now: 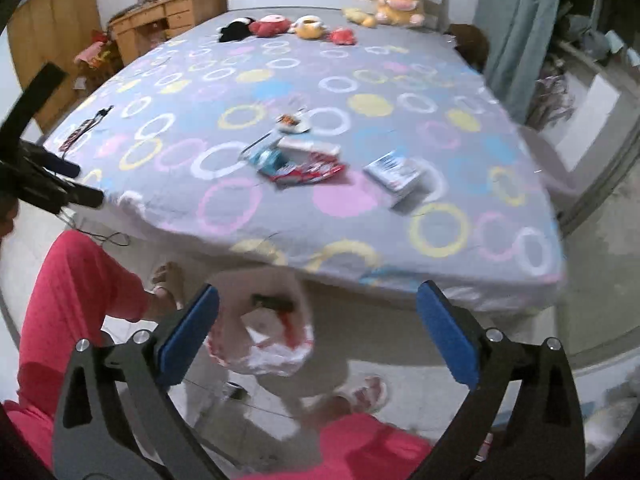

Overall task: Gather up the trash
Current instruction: 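Raise both tools back over the bed toward the remaining items, then grasp the snack wrapper with the left tool while the right tool grasps the milk carton, then lift the wrapper and milk carton off the bed down toward the white bag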

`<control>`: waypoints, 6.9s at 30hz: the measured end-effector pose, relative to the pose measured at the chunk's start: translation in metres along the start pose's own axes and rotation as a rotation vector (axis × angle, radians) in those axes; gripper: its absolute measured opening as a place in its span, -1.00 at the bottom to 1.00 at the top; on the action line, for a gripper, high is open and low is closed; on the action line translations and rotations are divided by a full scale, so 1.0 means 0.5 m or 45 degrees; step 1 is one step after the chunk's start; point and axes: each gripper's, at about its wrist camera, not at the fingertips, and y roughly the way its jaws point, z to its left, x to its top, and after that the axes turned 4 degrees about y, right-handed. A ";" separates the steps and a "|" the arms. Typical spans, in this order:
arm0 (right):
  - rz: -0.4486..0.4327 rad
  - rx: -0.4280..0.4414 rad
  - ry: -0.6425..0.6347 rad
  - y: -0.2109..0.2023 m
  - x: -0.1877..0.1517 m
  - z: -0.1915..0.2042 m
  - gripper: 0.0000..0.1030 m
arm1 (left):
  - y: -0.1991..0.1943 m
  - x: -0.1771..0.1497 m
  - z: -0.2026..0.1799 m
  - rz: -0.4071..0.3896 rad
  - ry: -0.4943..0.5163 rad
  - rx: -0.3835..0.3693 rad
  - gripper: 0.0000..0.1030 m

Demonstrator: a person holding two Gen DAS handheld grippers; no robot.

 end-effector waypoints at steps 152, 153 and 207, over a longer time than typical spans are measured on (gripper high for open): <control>-0.070 -0.002 0.072 -0.004 0.195 0.079 0.32 | -0.013 0.085 -0.043 -0.152 -0.034 -0.121 -0.49; -0.066 0.002 0.069 -0.008 0.186 0.084 0.32 | -0.014 0.074 -0.046 -0.155 -0.034 -0.124 -0.49; 0.220 0.057 0.201 0.261 -0.087 0.176 0.32 | 0.344 -0.132 -0.142 0.019 -0.079 -0.153 -0.48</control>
